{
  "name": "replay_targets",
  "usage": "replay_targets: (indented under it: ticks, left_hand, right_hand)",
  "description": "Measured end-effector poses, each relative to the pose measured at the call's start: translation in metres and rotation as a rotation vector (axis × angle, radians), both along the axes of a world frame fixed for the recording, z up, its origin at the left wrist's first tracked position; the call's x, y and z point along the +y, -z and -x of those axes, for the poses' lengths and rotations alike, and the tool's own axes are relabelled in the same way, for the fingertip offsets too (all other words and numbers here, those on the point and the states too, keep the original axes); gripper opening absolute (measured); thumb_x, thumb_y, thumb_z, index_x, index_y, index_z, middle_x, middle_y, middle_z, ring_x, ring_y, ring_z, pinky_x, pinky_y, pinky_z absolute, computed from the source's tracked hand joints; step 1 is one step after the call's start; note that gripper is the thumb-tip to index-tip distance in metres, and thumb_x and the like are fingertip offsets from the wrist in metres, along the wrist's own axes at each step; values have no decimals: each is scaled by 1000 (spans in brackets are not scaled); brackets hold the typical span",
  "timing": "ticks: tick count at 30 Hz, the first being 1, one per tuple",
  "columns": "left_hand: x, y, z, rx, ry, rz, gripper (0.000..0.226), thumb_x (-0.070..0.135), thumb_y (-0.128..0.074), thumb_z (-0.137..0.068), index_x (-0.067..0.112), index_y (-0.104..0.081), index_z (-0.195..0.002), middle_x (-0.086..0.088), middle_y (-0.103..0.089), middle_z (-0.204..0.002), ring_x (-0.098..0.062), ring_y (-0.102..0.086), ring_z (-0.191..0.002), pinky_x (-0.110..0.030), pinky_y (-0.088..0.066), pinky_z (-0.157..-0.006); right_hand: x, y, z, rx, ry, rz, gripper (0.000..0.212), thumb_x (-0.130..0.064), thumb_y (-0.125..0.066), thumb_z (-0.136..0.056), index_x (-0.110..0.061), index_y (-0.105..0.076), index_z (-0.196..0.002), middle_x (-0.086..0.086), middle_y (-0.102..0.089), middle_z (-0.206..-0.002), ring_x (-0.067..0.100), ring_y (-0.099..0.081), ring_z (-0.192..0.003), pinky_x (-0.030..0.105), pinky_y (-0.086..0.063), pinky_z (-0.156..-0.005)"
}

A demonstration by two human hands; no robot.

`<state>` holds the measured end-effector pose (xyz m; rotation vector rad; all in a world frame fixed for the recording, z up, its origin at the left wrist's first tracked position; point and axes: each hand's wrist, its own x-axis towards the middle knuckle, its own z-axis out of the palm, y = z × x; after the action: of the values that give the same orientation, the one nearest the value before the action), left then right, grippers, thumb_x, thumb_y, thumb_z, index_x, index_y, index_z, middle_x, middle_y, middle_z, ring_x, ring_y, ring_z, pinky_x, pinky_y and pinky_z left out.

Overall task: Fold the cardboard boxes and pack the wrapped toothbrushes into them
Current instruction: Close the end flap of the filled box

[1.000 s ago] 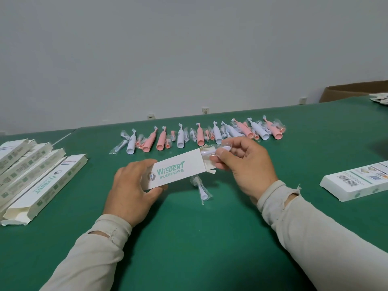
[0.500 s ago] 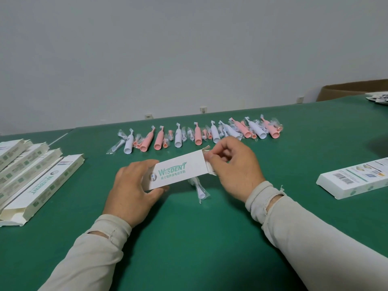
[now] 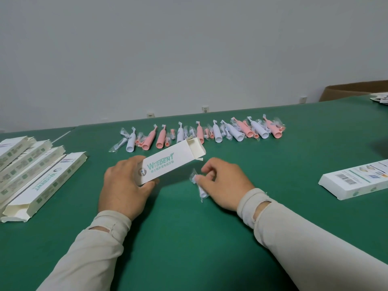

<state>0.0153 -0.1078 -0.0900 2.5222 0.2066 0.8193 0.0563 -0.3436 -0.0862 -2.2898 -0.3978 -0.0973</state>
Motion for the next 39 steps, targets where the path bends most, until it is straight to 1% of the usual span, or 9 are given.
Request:
replay_targets:
  ticks: [6, 10, 14, 17, 20, 27, 34, 36, 39]
  left_hand:
    - [0, 0, 2, 24, -5, 12, 51, 31, -81, -78, 33, -58, -123, 3, -59, -116, -28, -42, -114, -40, -36, -94]
    - [-1, 0, 2, 24, 5, 19, 52, 32, -82, -77, 34, -59, -123, 6, -58, -115, -28, -42, -116, -40, -36, -95]
    - [1, 1, 1, 7, 17, 10, 52, 33, -83, -76, 34, -59, -122, 14, -49, -106, -27, -43, -113, -35, -32, -90]
    - [1, 2, 1, 3, 47, 5, 51, 32, -82, -76, 35, -59, -121, 15, -49, -106, -25, -42, -112, -32, -30, -90]
    - [-1, 3, 1, 0, 78, -11, 52, 33, -82, -76, 34, -59, -122, 15, -50, -107, -21, -42, -110, -31, -31, -91]
    - [-4, 0, 3, -18, 190, -40, 55, 31, -83, -74, 36, -59, -123, 16, -54, -109, -20, -45, -109, -31, -32, -92]
    - [-4, 0, 5, -45, 203, -52, 58, 28, -84, -72, 35, -59, -124, 18, -54, -112, -20, -46, -110, -31, -33, -93]
    - [-5, 0, 5, -40, 212, -57, 57, 28, -84, -72, 35, -59, -123, 19, -53, -111, -19, -45, -110, -31, -32, -93]
    - [-7, 0, 5, -39, 239, -51, 57, 26, -84, -71, 35, -60, -123, 21, -53, -109, -18, -45, -109, -29, -31, -92]
  right_hand:
    - [1, -25, 3, -35, -40, 548, 41, -26, -54, -92, -29, -46, -132, -1, -65, -108, 27, -63, -97, 42, -55, -86]
    - [-14, -31, 8, 26, -113, 729, 34, -30, -50, -94, -35, -52, -128, -2, -63, -118, 26, -61, -104, 40, -53, -89]
    - [-32, -30, -2, -7, -9, 218, 4, -30, -57, -88, -31, -57, -92, -6, -64, -80, 17, -64, -74, 31, -54, -72]
    - [-42, -33, -6, -57, 89, -385, 25, -13, -59, -87, -31, -59, -104, -5, -58, -64, 7, -57, -49, 18, -46, -50]
    - [-36, -34, -1, -74, 31, -768, 32, -2, -58, -88, -25, -60, -109, 7, -64, -81, 16, -68, -55, 22, -52, -51]
    - [-19, -23, 4, -244, 49, -694, 38, -17, -66, -91, -53, -54, -93, -16, -67, -88, 15, -74, -78, 40, -61, -75]
    - [-20, -25, 2, -50, 43, -891, 30, -7, -71, -89, -25, -51, -102, 14, -68, -76, 24, -75, -71, 42, -60, -76]
    - [-18, -23, 4, 0, -14, -918, 27, -4, -72, -87, -20, -54, -99, 6, -65, -66, 22, -74, -68, 33, -60, -69]
    - [-12, -21, 6, -40, 72, -875, 26, -6, -78, -82, -19, -57, -91, -4, -65, -67, 23, -70, -67, 42, -61, -70]
